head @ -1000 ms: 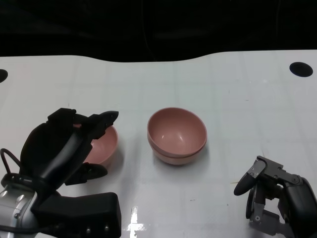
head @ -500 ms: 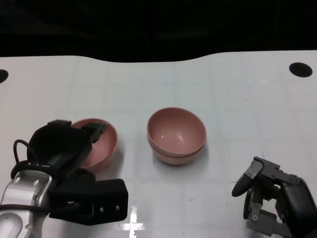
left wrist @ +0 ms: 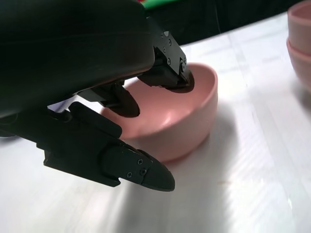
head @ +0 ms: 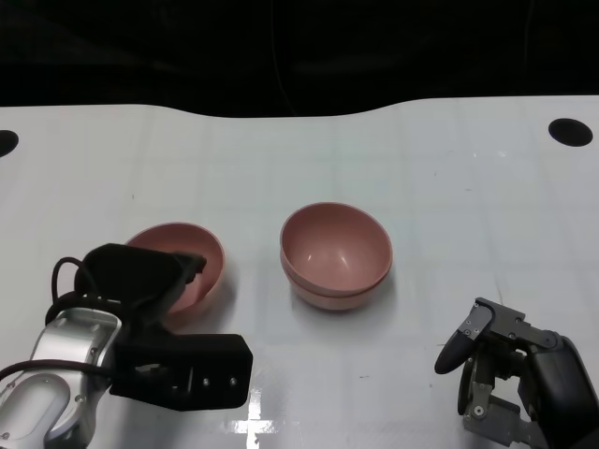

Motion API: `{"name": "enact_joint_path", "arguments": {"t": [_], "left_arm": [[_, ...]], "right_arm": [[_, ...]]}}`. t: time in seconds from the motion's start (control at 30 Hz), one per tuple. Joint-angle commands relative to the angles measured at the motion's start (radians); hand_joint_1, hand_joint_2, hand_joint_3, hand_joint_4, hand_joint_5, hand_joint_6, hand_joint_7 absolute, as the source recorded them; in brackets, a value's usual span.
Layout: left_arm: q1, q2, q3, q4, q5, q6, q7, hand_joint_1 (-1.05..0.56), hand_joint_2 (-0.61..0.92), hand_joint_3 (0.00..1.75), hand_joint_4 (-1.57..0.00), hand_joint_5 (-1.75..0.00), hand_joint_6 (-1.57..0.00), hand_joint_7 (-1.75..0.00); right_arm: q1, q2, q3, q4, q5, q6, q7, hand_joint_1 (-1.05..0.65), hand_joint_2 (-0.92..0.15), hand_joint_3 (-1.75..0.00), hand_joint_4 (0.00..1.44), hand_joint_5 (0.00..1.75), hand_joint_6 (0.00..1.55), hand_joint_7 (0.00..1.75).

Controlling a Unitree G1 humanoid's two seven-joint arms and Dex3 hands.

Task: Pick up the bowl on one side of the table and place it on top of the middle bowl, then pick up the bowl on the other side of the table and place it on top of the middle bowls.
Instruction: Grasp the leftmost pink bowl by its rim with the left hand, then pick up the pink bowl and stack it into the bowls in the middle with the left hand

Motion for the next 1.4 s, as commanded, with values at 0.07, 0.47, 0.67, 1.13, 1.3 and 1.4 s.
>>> {"name": "enact_joint_path", "arguments": {"t": [0.07, 0.47, 0.67, 1.13, 1.3, 1.4], "left_arm": [[-0.086, 0.008, -0.031, 0.168, -0.067, -0.084, -0.014, -0.38, 0.92, 0.14, -0.87, -0.85, -0.88, -0.10], [-0.139, 0.002, -0.050, 0.338, -0.123, -0.231, 0.299, -0.27, 0.84, 0.34, -0.87, -1.72, -1.04, -0.64], [-0.126, 0.015, -0.026, 0.256, -0.144, -0.253, 0.412, -0.24, 0.73, 0.62, -0.90, -1.75, -0.63, -1.64], [-0.164, -0.014, -0.005, 0.123, -0.153, -0.335, 0.529, -0.25, 0.50, 1.02, -0.86, -1.75, -0.67, -1.64], [-0.218, -0.042, -0.029, 0.127, -0.179, -0.418, 0.476, -0.23, 0.48, 1.07, -0.86, -1.75, -0.82, -1.36], [-0.241, -0.061, -0.043, 0.136, -0.181, -0.441, 0.453, -0.24, 0.51, 1.06, -0.86, -1.75, -0.80, -1.41]], "right_arm": [[0.003, 0.005, -0.005, -0.015, 0.001, 0.009, -0.003, -0.08, -0.33, -1.54, 0.94, 1.75, 0.81, 1.52], [0.006, 0.010, -0.006, -0.018, 0.007, 0.011, 0.003, -0.07, -0.34, -1.52, 0.93, 1.75, 0.80, 1.50], [0.007, 0.009, -0.006, -0.017, 0.005, 0.007, 0.003, -0.07, -0.34, -1.52, 0.93, 1.75, 0.81, 1.50], [0.008, 0.007, -0.007, -0.010, 0.006, 0.000, 0.005, -0.07, -0.34, -1.52, 0.93, 1.75, 0.81, 1.50], [0.012, 0.007, -0.006, -0.016, 0.002, 0.011, 0.005, -0.07, -0.34, -1.52, 0.92, 1.75, 0.82, 1.50], [0.011, 0.007, -0.005, -0.013, 0.003, 0.006, 0.005, -0.07, -0.34, -1.52, 0.92, 1.75, 0.82, 1.50]]}}
